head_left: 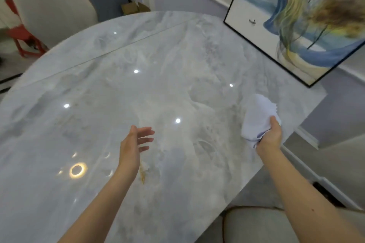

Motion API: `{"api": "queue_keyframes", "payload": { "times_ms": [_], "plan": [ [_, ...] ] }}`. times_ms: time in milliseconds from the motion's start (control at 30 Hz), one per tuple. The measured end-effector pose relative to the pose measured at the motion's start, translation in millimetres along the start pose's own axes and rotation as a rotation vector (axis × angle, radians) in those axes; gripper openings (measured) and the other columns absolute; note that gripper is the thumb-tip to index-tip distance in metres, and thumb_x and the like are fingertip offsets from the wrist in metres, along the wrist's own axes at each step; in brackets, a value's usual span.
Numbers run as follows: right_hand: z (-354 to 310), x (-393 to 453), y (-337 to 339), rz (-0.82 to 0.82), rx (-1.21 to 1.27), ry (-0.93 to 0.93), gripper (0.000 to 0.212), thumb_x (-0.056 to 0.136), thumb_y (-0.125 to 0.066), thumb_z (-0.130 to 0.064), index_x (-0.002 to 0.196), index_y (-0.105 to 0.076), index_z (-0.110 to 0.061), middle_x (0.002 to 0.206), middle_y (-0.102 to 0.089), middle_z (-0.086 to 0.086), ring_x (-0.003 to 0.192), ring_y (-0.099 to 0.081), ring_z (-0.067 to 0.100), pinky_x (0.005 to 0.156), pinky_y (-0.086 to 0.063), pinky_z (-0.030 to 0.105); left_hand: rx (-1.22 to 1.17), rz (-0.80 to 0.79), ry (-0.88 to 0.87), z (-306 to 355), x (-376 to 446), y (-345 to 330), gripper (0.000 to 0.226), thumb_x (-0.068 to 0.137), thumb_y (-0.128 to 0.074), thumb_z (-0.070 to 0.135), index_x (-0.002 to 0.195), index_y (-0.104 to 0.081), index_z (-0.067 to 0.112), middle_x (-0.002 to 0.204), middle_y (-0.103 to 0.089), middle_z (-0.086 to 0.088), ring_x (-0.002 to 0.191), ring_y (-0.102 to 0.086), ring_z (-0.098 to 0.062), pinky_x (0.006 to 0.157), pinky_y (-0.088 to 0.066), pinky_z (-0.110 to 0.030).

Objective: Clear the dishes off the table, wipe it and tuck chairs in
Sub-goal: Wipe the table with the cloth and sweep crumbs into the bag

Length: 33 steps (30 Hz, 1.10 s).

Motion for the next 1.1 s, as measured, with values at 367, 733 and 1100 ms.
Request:
{"api": "queue_keyframes", "payload": {
  "times_ms": [367, 733, 1100],
  "plan": [
    [44, 31, -9, -0.17, -0.416, 0.084, 0.069, 0.072, -0.053, -0.043, 0.131, -0.049, -0.007, 0.121, -0.056, 0.013, 0.106, -0.054, 0.023, 0.083, -0.046, 0.03, 0.055, -0.02, 0.024, -25, 24, -14, 0.051, 0.103, -0.021, 0.035, 0.093, -0.066, 0.013, 0.095, -0.07, -0.005, 0.084, -0.065, -0.021, 0.072, -0.048, -0.033],
    [139, -59, -56, -0.308, -0.638, 0.168, 0.065, 0.076, -0.049, -0.033, 0.127, -0.049, 0.006, 0.104, -0.059, 0.017, 0.088, -0.054, 0.015, 0.082, -0.041, 0.023, 0.016, -0.038, 0.038, -36, 35, 69, 0.051, 0.102, -0.021, 0.035, 0.091, -0.066, 0.014, 0.093, -0.07, -0.006, 0.08, -0.065, -0.019, 0.068, -0.047, -0.03],
    [241, -172, -106, -0.336, -0.662, 0.114, 0.061, 0.08, -0.057, -0.03, 0.131, -0.047, 0.001, 0.115, -0.056, 0.014, 0.109, -0.051, 0.027, 0.073, -0.039, 0.016, 0.014, -0.036, 0.015, -43, 38, 243, 0.051, 0.102, -0.022, 0.036, 0.09, -0.067, 0.016, 0.091, -0.071, -0.003, 0.076, -0.066, -0.016, 0.067, -0.048, -0.029]
  ]
}}
Point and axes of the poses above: each hand's wrist, its own x-axis towards the middle knuckle, its own y-axis out of the back of the hand, z = x × y, the point moved 6 cm from there along x, towards the middle knuckle
